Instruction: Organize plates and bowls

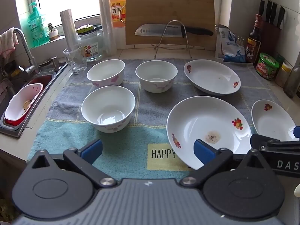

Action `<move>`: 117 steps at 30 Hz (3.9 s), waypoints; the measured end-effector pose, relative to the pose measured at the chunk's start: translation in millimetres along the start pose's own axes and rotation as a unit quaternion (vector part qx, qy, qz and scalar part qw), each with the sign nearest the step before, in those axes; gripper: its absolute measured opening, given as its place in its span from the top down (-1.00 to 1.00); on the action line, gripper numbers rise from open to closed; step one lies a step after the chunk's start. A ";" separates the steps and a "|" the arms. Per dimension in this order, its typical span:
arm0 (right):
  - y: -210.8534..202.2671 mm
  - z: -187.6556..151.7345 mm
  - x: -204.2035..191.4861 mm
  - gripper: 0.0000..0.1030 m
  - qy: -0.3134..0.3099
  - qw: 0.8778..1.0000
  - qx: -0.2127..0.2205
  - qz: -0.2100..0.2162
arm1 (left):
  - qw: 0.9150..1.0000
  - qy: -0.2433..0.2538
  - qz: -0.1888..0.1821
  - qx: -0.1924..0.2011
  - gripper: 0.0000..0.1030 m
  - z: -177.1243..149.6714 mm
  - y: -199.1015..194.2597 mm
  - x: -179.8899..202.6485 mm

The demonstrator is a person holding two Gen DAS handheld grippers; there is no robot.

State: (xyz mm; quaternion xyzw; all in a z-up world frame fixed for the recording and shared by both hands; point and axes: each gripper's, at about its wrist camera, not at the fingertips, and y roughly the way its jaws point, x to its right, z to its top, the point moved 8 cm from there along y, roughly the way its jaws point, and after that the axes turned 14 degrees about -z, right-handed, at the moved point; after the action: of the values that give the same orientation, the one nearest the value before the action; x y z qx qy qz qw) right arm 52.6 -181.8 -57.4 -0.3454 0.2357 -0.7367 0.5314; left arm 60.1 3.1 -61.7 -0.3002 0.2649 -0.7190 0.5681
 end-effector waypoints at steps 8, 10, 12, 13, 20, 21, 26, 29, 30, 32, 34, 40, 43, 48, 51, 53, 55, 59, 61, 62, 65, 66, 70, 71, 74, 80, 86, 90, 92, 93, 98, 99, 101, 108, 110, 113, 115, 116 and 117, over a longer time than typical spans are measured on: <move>-1.0 2.4 -0.5 -1.00 -0.001 1.000 0.003 0.000 | 1.000 -0.001 0.001 0.000 -0.99 1.4 1.0 -0.4; -0.8 2.6 -0.5 -1.00 -0.001 1.000 0.003 0.000 | 1.000 0.000 0.002 0.000 -0.99 1.5 0.6 -0.4; -1.0 2.3 -0.8 -1.00 -0.001 1.000 0.003 0.000 | 1.000 0.000 0.003 0.000 -0.99 2.2 0.4 -0.6; -1.0 2.5 -0.9 -1.00 0.000 1.000 0.004 0.000 | 1.000 0.000 0.003 -0.001 -0.99 2.1 0.2 -0.7; -1.6 3.1 -1.4 -1.00 -0.001 1.000 0.004 -0.001 | 1.000 -0.002 0.004 0.000 -0.99 3.6 -0.9 -2.3; -1.6 3.0 -1.3 -1.00 0.000 1.000 0.004 0.000 | 1.000 -0.002 0.004 0.000 -0.99 3.5 -1.1 -2.3; -2.0 3.5 -1.3 -1.00 -0.001 1.000 0.004 -0.001 | 1.000 -0.003 0.004 0.000 -0.99 3.9 -1.9 -4.2; -2.8 4.7 -1.3 -1.00 -0.001 1.000 0.005 -0.001 | 1.000 -0.003 0.004 0.000 -0.99 4.1 -2.2 -4.3; -3.8 5.9 -1.9 -1.00 -0.001 1.000 0.006 -0.001 | 1.000 -0.003 0.004 0.001 -0.99 4.0 -2.4 -4.5; -4.4 6.4 -1.8 -1.00 -0.002 1.000 0.007 -0.001 | 1.000 -0.002 0.003 0.002 -0.99 4.1 -2.8 -4.7; -5.1 8.1 -1.9 -1.00 -0.002 1.000 0.008 -0.002 | 1.000 -0.002 0.003 0.001 -0.99 4.5 -2.9 -4.8; -5.5 7.1 -1.7 -1.00 -0.002 1.000 0.009 -0.002 | 1.000 -0.003 0.003 0.002 -0.99 4.5 -3.1 -4.7; -5.9 7.9 -1.9 -1.00 -0.002 1.000 0.009 -0.003 | 1.000 -0.002 0.003 0.001 -0.99 5.0 -3.2 -3.9; -6.6 7.2 -1.6 -1.00 -0.002 1.000 0.011 -0.003 | 1.000 -0.002 0.003 0.001 -0.99 5.6 -3.2 -3.9; -6.7 7.7 -1.9 -1.00 -0.003 1.000 0.011 -0.004 | 1.000 -0.002 0.003 0.001 -0.99 5.5 -3.3 -4.0; -6.7 8.7 -1.8 -1.00 -0.003 1.000 0.011 -0.005 | 1.000 -0.003 0.003 0.001 -0.99 5.5 -3.3 -4.0; -6.9 9.0 -1.8 -1.00 -0.003 1.000 0.012 -0.005 | 1.000 -0.002 0.002 0.001 -0.99 5.5 -3.4 -3.9; -7.4 7.7 -3.4 -1.00 -0.003 1.000 0.011 -0.008 | 1.000 -0.002 0.001 0.000 -0.99 6.4 -4.1 -5.0; -7.5 7.9 -3.4 -1.00 -0.003 1.000 0.011 -0.007 | 1.000 -0.002 0.000 0.000 -0.99 6.5 -4.4 -5.2; -7.5 8.0 -3.3 -1.00 -0.003 1.000 0.012 -0.007 | 1.000 -0.002 0.000 -0.001 -0.99 6.7 -4.2 -5.7; -7.8 8.1 -3.0 -1.00 -0.001 1.000 0.012 -0.008 | 1.000 -0.004 -0.002 0.000 -0.99 6.8 -4.4 -6.2; -8.9 7.6 -3.8 -1.00 -0.001 1.000 0.013 -0.010 | 1.000 -0.004 -0.003 0.000 -0.99 6.8 -4.5 -6.4; -11.4 7.4 -5.3 -1.00 0.001 1.000 0.017 -0.014 | 1.000 -0.003 -0.004 0.002 -0.99 7.9 -5.1 -7.6; -12.5 7.5 -6.0 -1.00 0.002 1.000 0.018 -0.014 | 1.000 -0.004 -0.004 0.005 -0.98 8.1 -5.7 -8.0; -14.9 8.1 -8.2 -1.00 0.003 1.000 0.021 -0.019 | 1.000 -0.002 -0.007 0.008 -0.99 9.6 -6.7 -10.2; -19.0 10.7 -11.5 -1.00 0.006 0.999 0.033 -0.025 | 1.000 0.006 -0.027 0.007 -0.98 13.2 -5.1 -14.1; -26.1 16.1 -12.0 -1.00 0.019 0.998 0.058 -0.024 | 0.997 0.036 -0.056 0.025 -0.99 24.8 -5.5 -13.7; -32.0 15.5 -2.3 -1.00 0.029 0.996 0.083 -0.026 | 0.992 0.038 -0.115 0.029 -0.99 28.9 -2.7 -11.6; -34.1 11.6 7.2 -1.00 0.030 0.995 0.094 -0.035 | 0.991 0.047 -0.120 0.029 -0.99 32.6 0.4 -9.7; -33.8 9.0 13.0 -1.00 0.030 0.994 0.096 -0.041 | 0.990 0.055 -0.124 0.027 -0.99 34.2 2.2 -7.4; -20.4 -16.7 50.2 -1.00 0.042 0.993 0.084 -0.069 | 0.983 0.077 -0.163 0.023 -0.99 42.0 10.4 8.5; -16.0 -24.2 57.4 -1.00 0.045 0.993 0.078 -0.073 | 0.983 0.084 -0.161 0.024 -0.99 44.4 13.1 12.0; -6.3 -37.3 70.2 -1.00 0.049 0.994 0.066 -0.078 | 0.983 0.095 -0.157 0.025 -0.99 49.6 19.7 19.3; 32.4 -74.5 95.1 -1.00 0.054 0.996 0.029 -0.065 | 0.972 0.099 -0.213 0.006 -0.99 61.4 43.7 57.2; 44.7 -78.2 100.5 -1.00 0.052 0.997 0.026 -0.053 | 0.969 0.117 -0.216 -0.001 -0.99 63.0 49.8 73.6; 64.6 -79.9 107.4 -1.00 0.040 0.998 0.030 -0.036 | 0.965 0.142 -0.222 -0.011 -0.99 66.4 59.0 98.6; 76.2 -79.5 109.8 -1.00 0.030 0.999 0.035 -0.020 | 0.961 0.159 -0.226 -0.022 -0.99 70.0 67.9 114.8; 82.3 -78.1 111.6 -1.00 0.027 0.999 0.037 -0.015 | 0.959 0.166 -0.228 -0.028 -0.99 71.9 72.6 122.3; 87.7 -78.1 112.9 -1.00 0.024 0.999 0.037 -0.008 | 0.957 0.172 -0.230 -0.035 -0.99 73.0 77.3 130.4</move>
State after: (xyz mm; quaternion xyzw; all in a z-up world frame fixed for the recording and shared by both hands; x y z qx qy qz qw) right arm 25.5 -318.5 -141.7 -0.3096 0.2178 -0.7571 0.5325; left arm 141.8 -143.7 -50.8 -0.2442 0.3072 -0.8615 0.3221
